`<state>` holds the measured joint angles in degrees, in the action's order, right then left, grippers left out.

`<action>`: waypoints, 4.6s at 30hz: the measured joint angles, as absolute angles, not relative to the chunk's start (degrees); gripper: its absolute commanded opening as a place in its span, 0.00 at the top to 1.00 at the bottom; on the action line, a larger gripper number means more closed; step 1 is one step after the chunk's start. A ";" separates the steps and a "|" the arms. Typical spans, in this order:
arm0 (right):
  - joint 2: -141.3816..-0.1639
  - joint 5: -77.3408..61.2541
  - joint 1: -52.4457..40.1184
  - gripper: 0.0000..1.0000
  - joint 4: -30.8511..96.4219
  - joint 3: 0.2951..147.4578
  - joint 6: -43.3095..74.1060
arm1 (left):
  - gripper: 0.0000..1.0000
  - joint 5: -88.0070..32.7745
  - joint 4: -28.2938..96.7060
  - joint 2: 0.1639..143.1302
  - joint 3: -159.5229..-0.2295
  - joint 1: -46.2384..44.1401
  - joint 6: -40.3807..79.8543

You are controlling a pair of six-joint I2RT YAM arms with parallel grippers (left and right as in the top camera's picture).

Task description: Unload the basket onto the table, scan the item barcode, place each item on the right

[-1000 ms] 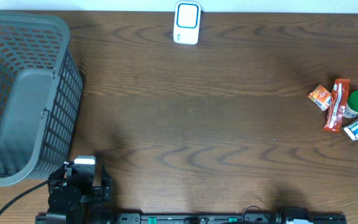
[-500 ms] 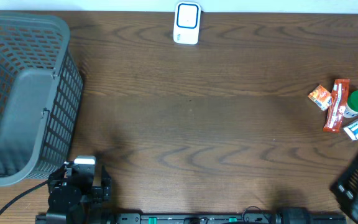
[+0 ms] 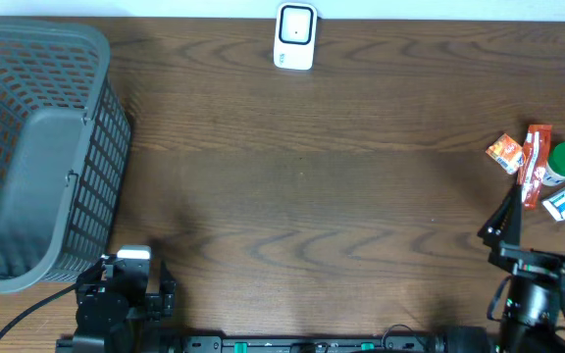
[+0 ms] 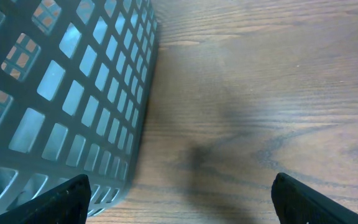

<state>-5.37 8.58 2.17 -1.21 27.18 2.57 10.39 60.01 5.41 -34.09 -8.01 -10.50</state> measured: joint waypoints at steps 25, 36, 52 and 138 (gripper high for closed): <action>-5.52 14.28 2.17 0.01 -7.73 0.40 18.06 | 0.08 10.39 60.03 5.41 -34.09 -8.01 -10.50; -5.67 14.39 2.20 0.01 2.52 0.36 20.64 | 0.08 10.39 60.01 5.41 -34.09 -8.01 -10.50; -5.54 14.39 2.17 0.01 2.52 0.36 20.84 | 0.08 10.39 60.01 5.41 -34.09 -8.01 -10.50; -0.67 4.49 1.63 0.01 3.64 0.36 4.93 | 0.08 -4.16 3.33 0.58 -2.00 0.38 -8.78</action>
